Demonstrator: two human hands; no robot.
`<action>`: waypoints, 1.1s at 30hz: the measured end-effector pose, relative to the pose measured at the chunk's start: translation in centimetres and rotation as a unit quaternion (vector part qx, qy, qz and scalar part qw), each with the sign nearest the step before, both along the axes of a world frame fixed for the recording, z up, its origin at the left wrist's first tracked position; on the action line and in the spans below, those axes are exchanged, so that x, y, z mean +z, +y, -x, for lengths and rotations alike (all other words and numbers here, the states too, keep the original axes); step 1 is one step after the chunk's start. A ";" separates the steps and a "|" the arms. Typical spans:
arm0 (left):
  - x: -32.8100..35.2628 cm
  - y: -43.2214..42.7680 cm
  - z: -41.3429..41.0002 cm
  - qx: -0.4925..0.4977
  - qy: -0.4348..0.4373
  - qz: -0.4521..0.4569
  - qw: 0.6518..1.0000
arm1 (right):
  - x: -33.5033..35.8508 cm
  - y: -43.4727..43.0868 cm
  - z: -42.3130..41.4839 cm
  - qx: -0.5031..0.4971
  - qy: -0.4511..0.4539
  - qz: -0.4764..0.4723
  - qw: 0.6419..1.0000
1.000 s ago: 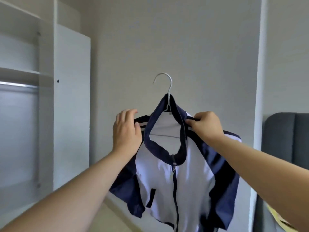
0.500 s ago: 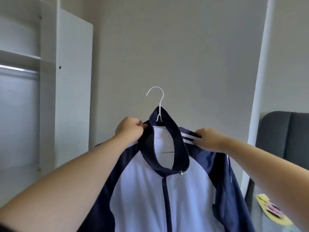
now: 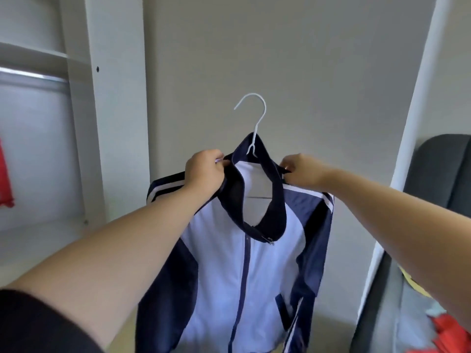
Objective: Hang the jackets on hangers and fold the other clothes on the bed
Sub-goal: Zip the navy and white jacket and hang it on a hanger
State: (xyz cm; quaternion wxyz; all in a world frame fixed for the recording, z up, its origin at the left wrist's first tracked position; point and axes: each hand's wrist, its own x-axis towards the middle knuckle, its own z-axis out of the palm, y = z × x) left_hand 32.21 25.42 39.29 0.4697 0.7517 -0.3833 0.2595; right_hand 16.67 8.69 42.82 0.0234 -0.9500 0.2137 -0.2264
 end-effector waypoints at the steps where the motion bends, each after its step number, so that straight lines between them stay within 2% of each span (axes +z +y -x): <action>1: -0.4 0.1 -0.4 0.002 0.012 0.004 1.000 | -0.3 0.6 -0.6 0.020 0.004 -0.014 1.000; 3: -1.3 0.0 -1.3 -0.005 0.029 0.006 1.000 | -1.6 1.1 -1.9 0.024 0.014 -0.024 0.999; 7: -3.5 -1.2 -5.0 -0.014 0.044 -0.011 0.999 | -5.3 0.2 -6.0 -0.013 -0.029 -0.049 0.998; 12: -8.1 -4.3 -13.1 0.035 0.064 -0.026 0.997 | -10.0 -2.7 -15.5 -0.053 -0.061 -0.119 0.990; 18: -11.7 -7.9 -25.3 0.069 0.062 -0.058 0.994 | -13.0 -6.6 -29.2 -0.042 -0.047 -0.198 0.978; 21: -11.2 -7.6 -29.4 0.081 0.095 -0.074 0.989 | -12.2 -5.8 -33.6 -0.032 -0.019 -0.284 0.958; 25: -6.7 -4.8 -33.3 0.077 0.152 -0.099 0.980 | -7.3 -2.2 -37.4 -0.022 0.033 -0.444 0.895; 29: 0.8 0.0 -35.7 0.080 0.242 -0.074 0.964 | 0.8 3.2 -39.2 0.026 0.049 -0.628 0.776; 33: 9.3 6.3 -37.3 0.120 0.375 -0.054 0.918 | 9.6 8.9 -40.6 0.044 0.025 -0.746 0.664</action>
